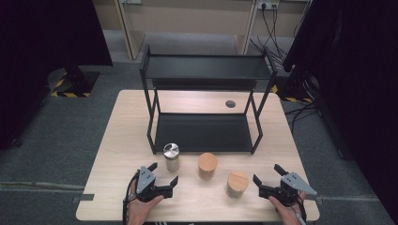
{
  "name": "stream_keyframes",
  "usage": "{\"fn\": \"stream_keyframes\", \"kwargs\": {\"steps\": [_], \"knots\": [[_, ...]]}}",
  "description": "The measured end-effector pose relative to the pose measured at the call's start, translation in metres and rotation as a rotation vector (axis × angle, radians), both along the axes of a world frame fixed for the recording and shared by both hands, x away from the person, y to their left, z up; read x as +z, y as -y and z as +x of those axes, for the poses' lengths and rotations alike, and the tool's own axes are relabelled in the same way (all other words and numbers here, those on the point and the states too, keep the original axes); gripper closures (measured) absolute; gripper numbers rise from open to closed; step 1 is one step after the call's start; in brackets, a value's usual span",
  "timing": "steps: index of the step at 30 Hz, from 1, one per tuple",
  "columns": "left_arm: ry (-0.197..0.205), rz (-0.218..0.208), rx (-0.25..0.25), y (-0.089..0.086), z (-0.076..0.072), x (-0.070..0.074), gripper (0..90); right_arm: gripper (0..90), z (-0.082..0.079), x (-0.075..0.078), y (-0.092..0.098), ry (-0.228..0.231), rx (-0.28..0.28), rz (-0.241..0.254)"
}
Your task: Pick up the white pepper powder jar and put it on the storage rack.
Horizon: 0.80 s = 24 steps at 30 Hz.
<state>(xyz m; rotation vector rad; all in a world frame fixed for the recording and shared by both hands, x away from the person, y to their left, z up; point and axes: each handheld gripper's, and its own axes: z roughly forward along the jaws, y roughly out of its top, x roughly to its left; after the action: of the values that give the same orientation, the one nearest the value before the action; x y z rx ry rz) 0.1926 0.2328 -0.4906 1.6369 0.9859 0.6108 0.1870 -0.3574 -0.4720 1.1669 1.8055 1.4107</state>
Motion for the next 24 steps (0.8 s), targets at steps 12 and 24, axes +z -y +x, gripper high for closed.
{"fn": "stream_keyframes", "kwargs": {"steps": [12, 24], "knots": [[0.002, -0.005, 0.009, 0.0003, 0.0001, -0.0003, 2.5, 1.5, 0.0001, -0.0001, 0.0008, -0.001, -0.006, 0.005], [0.006, -0.011, 0.020, -0.0003, 0.0008, 0.0002, 2.5, 1.7, 0.0009, -0.0006, 0.0002, -0.007, -0.008, 0.010]]}}
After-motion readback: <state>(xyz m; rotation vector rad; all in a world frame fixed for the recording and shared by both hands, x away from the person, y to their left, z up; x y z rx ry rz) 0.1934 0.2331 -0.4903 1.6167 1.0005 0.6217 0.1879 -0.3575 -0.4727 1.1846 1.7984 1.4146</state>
